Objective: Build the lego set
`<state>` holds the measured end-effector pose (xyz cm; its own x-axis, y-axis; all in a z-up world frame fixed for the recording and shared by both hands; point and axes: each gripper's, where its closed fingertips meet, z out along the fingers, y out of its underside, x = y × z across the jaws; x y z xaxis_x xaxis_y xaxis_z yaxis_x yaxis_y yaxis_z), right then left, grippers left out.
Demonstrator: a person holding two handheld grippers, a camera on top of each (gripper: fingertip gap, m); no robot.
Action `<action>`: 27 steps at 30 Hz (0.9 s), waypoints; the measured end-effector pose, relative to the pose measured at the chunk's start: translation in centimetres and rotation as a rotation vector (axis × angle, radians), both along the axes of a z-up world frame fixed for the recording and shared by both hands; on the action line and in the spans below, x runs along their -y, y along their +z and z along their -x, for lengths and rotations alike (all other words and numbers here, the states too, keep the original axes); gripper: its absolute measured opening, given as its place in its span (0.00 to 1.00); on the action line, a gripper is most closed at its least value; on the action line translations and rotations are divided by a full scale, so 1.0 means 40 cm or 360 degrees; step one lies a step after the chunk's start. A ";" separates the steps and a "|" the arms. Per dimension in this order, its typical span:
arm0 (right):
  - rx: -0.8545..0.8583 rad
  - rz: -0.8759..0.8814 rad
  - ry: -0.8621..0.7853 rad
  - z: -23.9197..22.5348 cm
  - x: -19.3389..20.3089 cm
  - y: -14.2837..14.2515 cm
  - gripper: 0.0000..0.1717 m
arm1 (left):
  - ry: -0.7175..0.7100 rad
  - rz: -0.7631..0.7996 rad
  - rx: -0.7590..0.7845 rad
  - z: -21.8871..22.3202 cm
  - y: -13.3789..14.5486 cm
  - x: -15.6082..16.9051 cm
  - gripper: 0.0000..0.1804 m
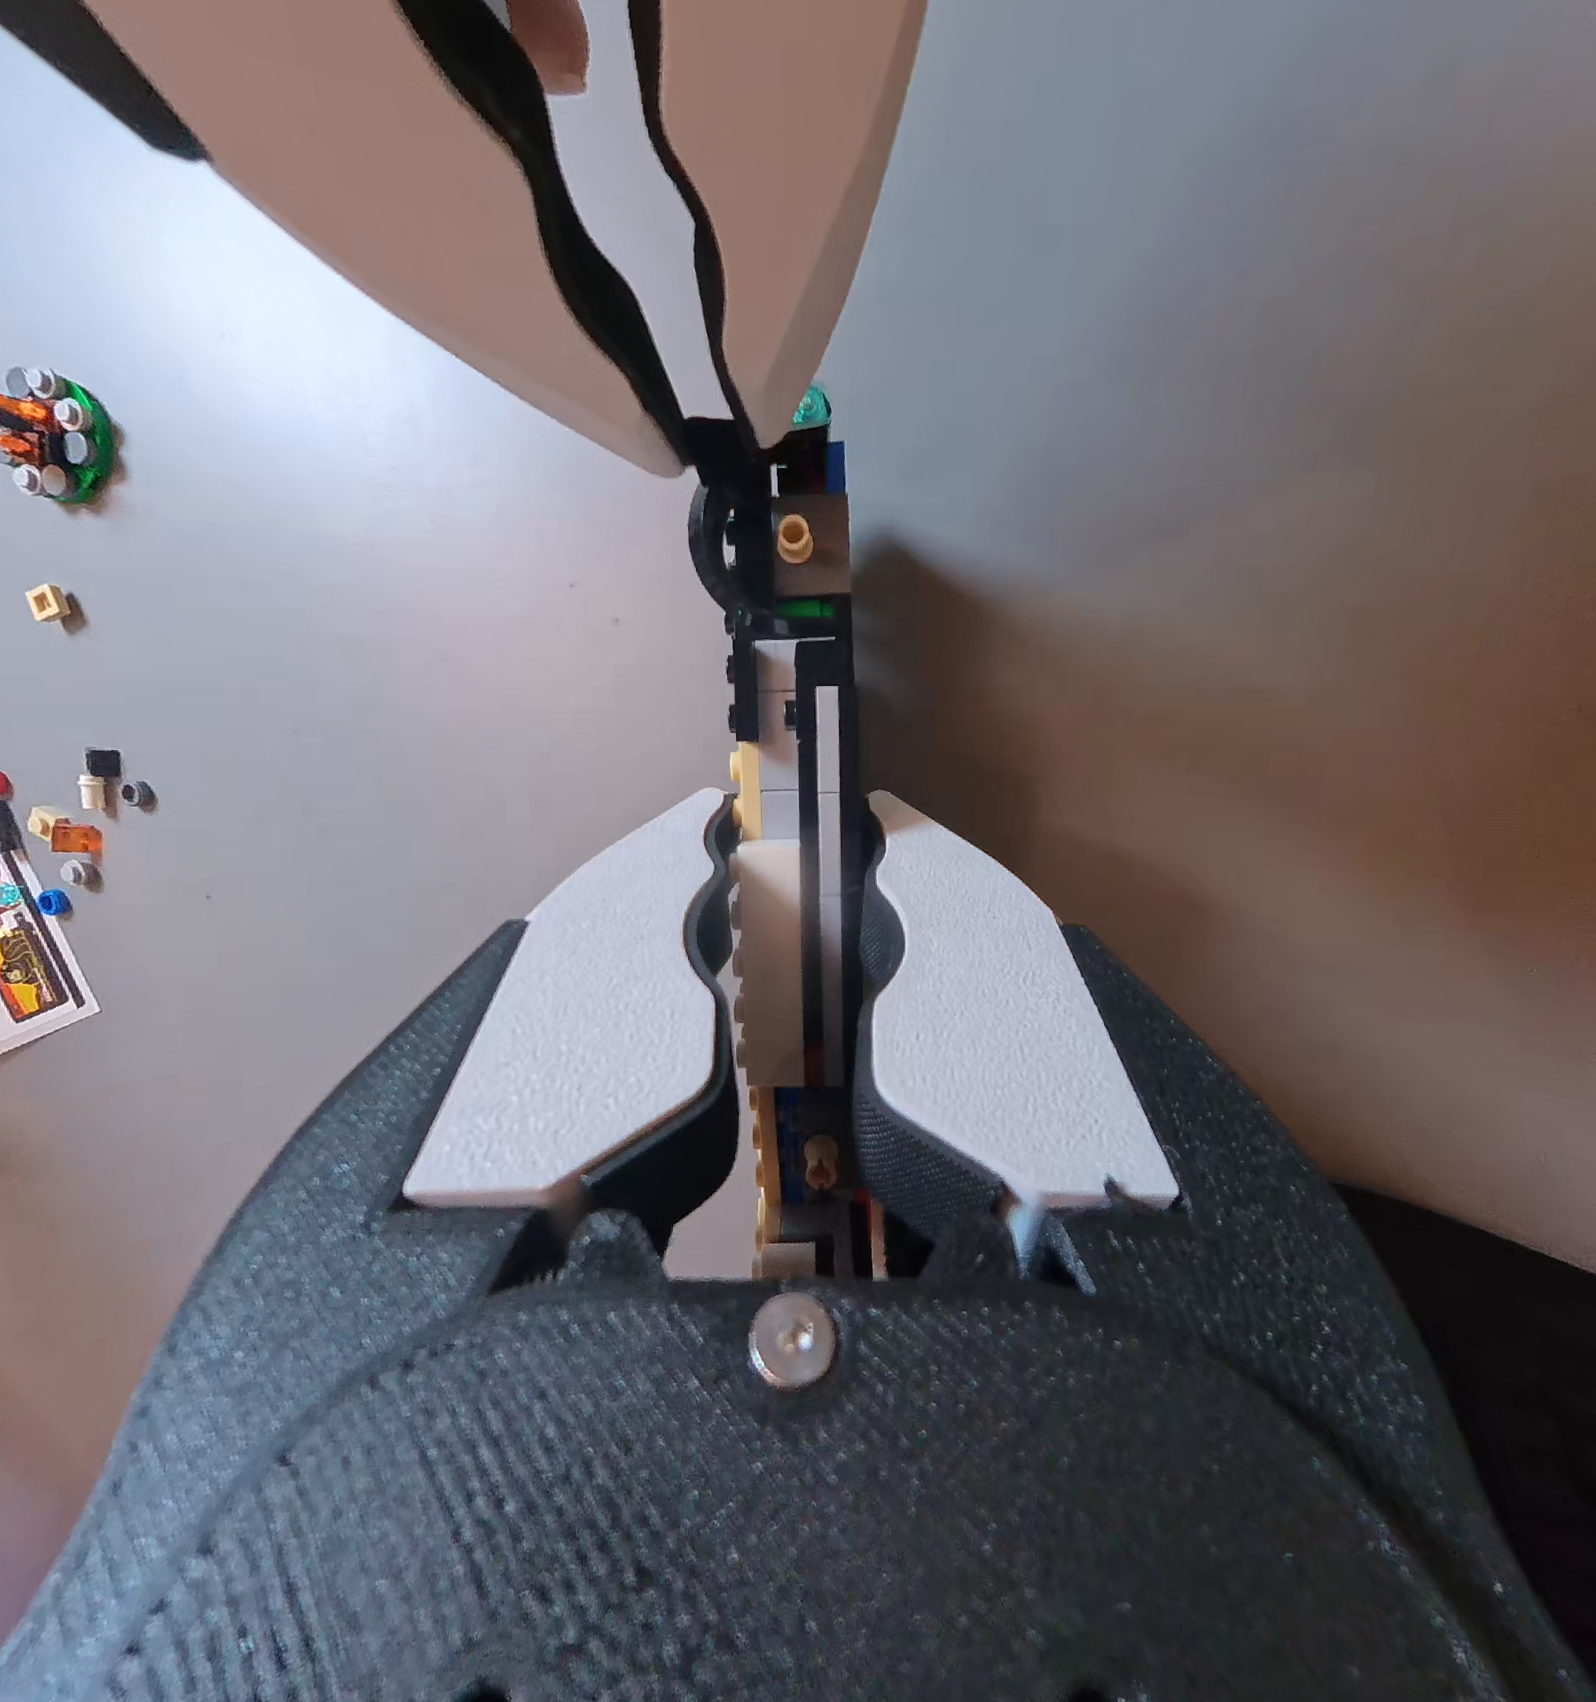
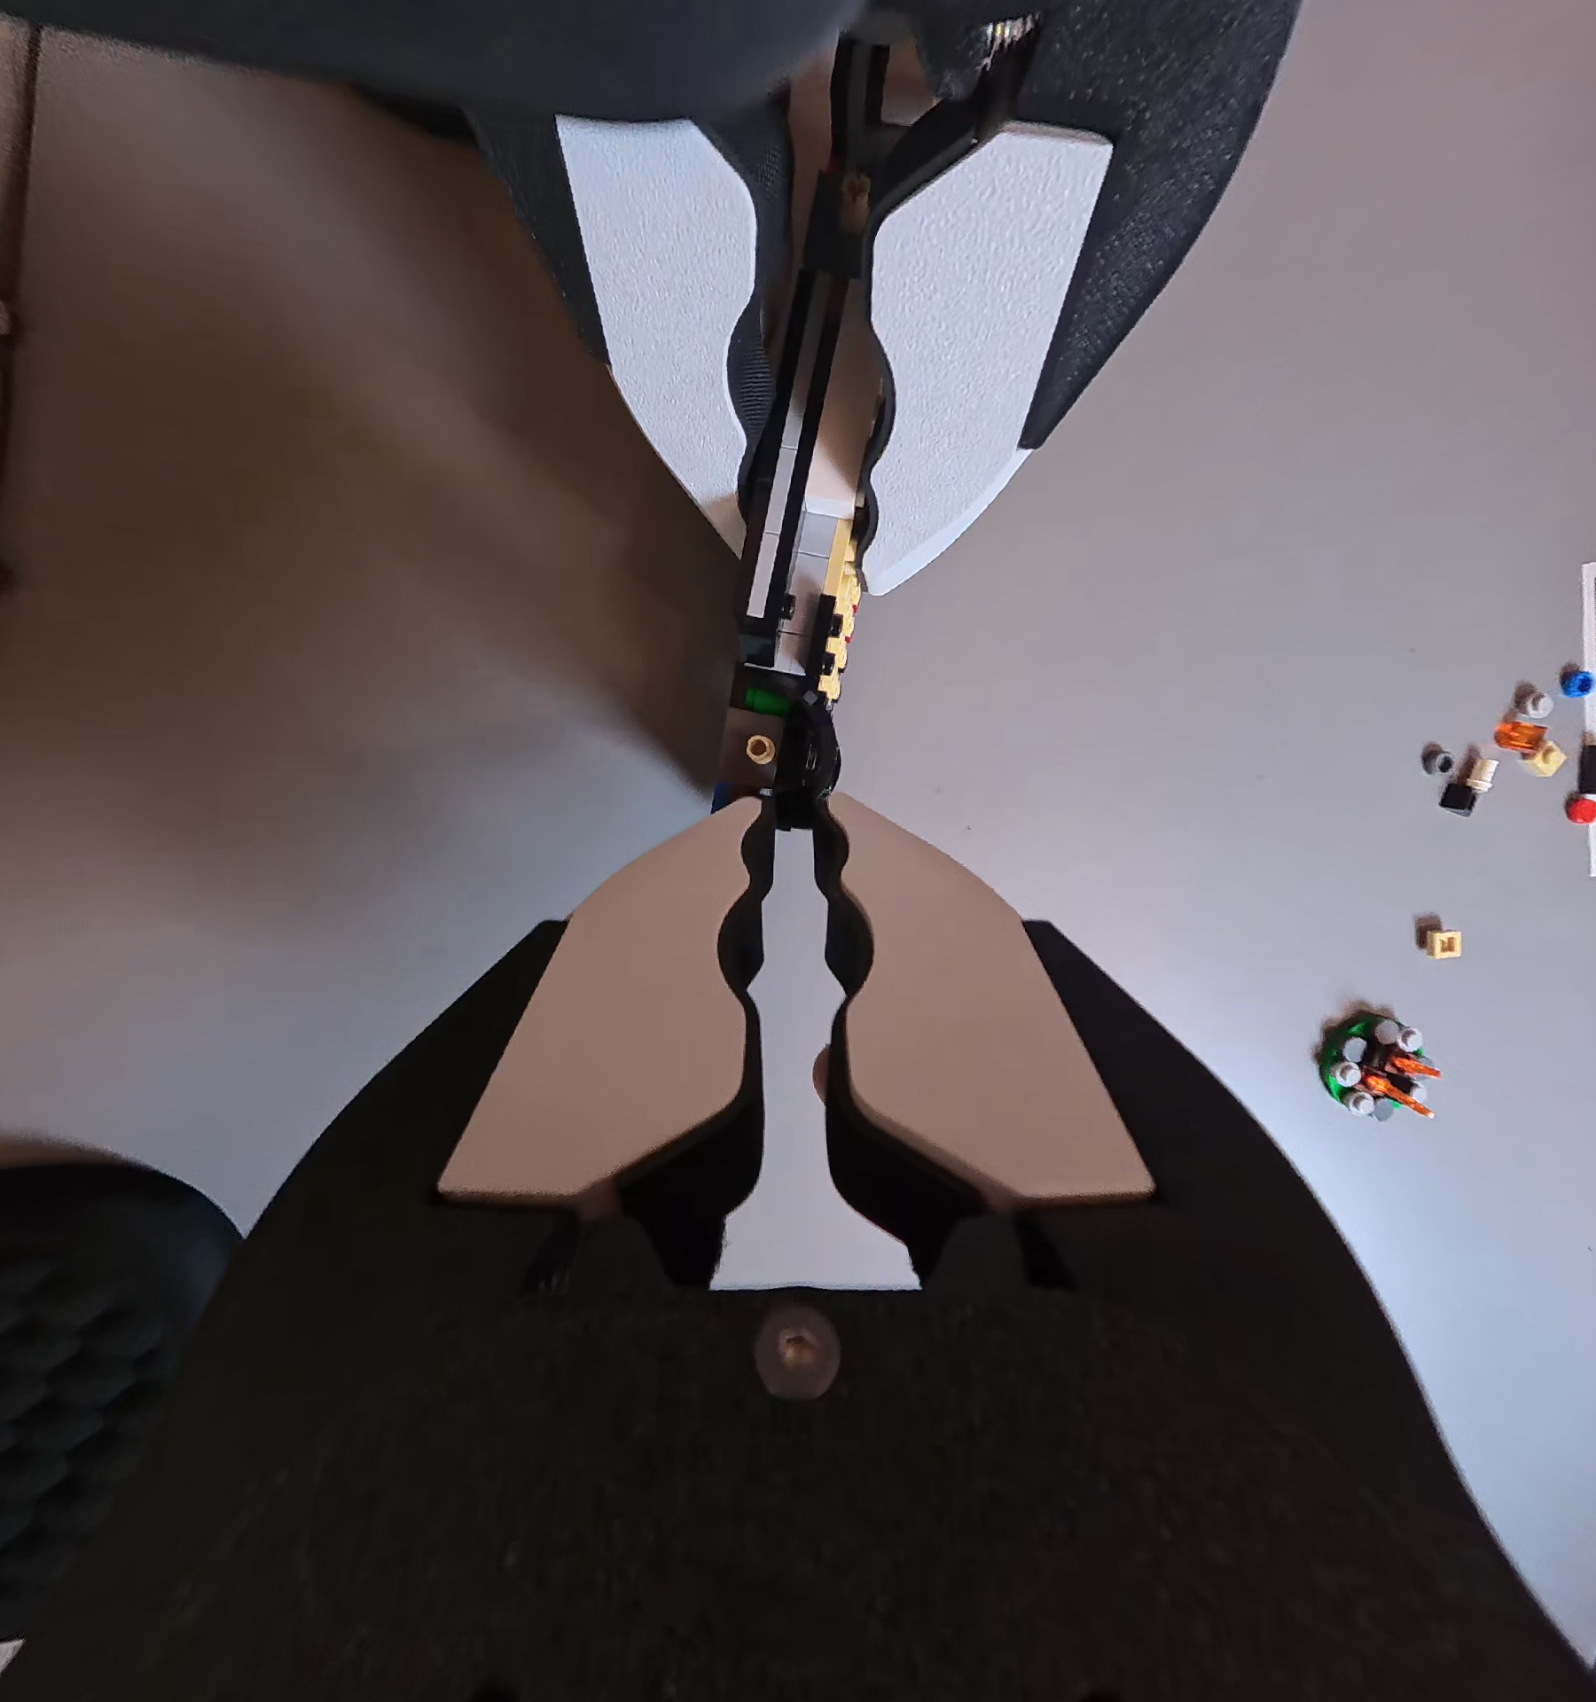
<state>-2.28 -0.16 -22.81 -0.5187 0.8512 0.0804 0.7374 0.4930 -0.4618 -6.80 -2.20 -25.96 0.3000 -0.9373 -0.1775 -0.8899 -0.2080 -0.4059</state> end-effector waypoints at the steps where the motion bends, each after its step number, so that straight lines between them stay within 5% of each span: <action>1: 0.0006 0.0001 -0.0002 0.000 0.000 -0.001 0.05 | 0.0000 0.0000 0.0000 0.000 0.000 0.000 0.13; 27: -0.0029 0.0062 -0.0016 0.015 0.001 0.001 0.03 | 0.0004 0.0014 0.0023 -0.001 0.000 0.001 0.13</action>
<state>-2.88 -0.21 -22.77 -0.5087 0.8591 0.0562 0.7337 0.4667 -0.4938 -6.75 -2.25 -25.96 0.3050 -0.9380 -0.1649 -0.8834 -0.2140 -0.4169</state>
